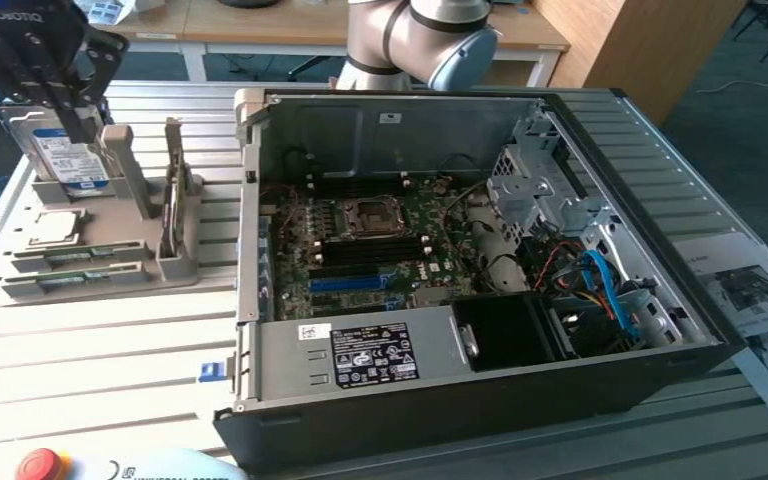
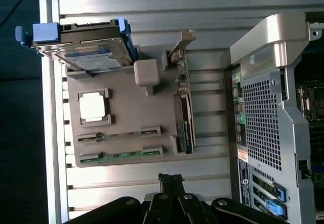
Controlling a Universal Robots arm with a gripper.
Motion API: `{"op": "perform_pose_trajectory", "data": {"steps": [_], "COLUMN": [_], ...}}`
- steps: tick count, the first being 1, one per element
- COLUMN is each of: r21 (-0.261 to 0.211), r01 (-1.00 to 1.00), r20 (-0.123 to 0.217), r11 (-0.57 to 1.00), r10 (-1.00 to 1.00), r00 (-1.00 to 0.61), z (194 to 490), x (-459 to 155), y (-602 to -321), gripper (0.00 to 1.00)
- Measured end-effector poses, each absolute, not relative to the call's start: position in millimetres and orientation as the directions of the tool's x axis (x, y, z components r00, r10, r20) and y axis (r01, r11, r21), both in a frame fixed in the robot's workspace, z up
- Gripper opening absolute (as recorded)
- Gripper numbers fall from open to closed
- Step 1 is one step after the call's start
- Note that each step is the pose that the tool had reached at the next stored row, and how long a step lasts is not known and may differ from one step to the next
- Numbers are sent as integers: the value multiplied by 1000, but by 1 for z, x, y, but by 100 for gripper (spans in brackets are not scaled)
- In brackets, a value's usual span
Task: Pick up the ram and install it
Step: 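Reach for the ram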
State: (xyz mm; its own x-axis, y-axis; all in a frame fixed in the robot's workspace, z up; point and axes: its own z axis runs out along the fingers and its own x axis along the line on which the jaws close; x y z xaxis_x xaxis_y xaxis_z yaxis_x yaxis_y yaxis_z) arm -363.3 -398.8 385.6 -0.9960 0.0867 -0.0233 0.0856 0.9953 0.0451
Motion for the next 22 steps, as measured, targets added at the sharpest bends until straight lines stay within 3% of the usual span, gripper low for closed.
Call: {"op": "perform_pose_trajectory", "data": {"steps": [12,22], "r21": [45,45], "r01": [89,89], "r20": [-23,-23], "r11": [995,995], "r10": [90,90], "r00": [-996,-996], "z": [383,383], "x": [-411,-412], "y": [-399,-395], "gripper": [10,10]}}
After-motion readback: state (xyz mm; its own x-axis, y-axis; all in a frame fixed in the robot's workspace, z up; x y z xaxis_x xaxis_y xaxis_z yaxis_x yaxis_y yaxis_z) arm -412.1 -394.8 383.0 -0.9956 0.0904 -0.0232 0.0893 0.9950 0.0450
